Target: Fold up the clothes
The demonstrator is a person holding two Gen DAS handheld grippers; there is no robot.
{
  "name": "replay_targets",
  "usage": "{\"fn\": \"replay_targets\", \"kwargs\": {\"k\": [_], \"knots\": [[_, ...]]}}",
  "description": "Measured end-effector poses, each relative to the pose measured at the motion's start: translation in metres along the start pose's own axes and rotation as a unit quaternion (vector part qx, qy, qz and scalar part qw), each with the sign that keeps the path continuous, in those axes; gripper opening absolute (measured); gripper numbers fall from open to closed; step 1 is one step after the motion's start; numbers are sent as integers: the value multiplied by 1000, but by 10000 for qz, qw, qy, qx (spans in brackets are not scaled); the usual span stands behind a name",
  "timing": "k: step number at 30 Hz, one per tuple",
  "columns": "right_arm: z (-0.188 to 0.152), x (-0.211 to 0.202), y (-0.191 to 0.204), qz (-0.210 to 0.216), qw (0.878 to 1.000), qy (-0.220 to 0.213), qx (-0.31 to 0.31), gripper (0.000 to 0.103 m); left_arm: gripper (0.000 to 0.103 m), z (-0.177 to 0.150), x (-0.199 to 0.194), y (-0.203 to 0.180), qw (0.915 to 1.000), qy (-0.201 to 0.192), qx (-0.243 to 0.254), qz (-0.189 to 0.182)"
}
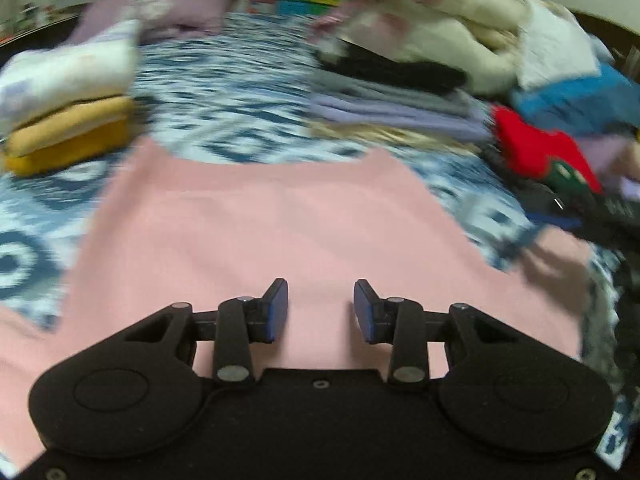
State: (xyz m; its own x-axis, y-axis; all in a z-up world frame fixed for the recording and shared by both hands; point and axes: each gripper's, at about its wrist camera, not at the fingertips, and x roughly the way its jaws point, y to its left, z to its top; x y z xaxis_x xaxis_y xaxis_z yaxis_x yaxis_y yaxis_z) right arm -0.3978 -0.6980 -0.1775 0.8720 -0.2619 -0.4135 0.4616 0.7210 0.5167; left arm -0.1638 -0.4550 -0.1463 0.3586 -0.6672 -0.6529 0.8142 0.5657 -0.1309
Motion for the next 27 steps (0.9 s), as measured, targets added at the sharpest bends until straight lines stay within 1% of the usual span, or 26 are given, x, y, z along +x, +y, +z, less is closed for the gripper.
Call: {"fn": "replay_targets", "kwargs": {"k": [3,5,8,10,11,13,14,15,17,18,21,23,25,27], "knots": [[1,15,26,130,9988,278,-386,33,35,12,-1,37,9995,-69,-181,235],[1,28,40,105,9965,525,-636,33,35,18,5,56,9991,-57,-216,353],[-4,51,54,55,9914,896,-950,32,35,22,23,82,9988,95,-311,371],[-7,64,54,-135,9885,1058,-1072,31,35,22,37,96,9983,214,-383,380],[-9,71,54,-231,9868,1139,-1132,28,32,23,43,104,9980,241,-445,378],[-10,78,41,-490,9855,1229,-1059,24,30,24,49,122,9965,217,-754,285],[-9,79,34,-532,9862,1247,-949,17,24,25,51,131,9949,187,-969,224],[-9,78,30,-504,9872,1246,-859,16,19,26,53,140,9928,161,-1171,180],[-8,74,25,-607,9867,1249,-850,16,17,27,55,157,9880,124,-1536,108],[-9,75,23,-600,9867,1245,-850,16,16,27,55,162,9864,125,-1637,62],[-8,72,24,-634,9872,1204,-826,16,16,35,55,163,9872,117,-1590,85],[-5,66,28,-776,9863,1109,-942,21,16,42,48,162,9879,27,-1551,74],[2,59,33,-763,9874,970,-988,21,16,49,39,156,9906,-82,-1364,58],[8,56,43,-642,9885,892,-1041,21,16,58,37,150,9932,-105,-1155,-52]]}}
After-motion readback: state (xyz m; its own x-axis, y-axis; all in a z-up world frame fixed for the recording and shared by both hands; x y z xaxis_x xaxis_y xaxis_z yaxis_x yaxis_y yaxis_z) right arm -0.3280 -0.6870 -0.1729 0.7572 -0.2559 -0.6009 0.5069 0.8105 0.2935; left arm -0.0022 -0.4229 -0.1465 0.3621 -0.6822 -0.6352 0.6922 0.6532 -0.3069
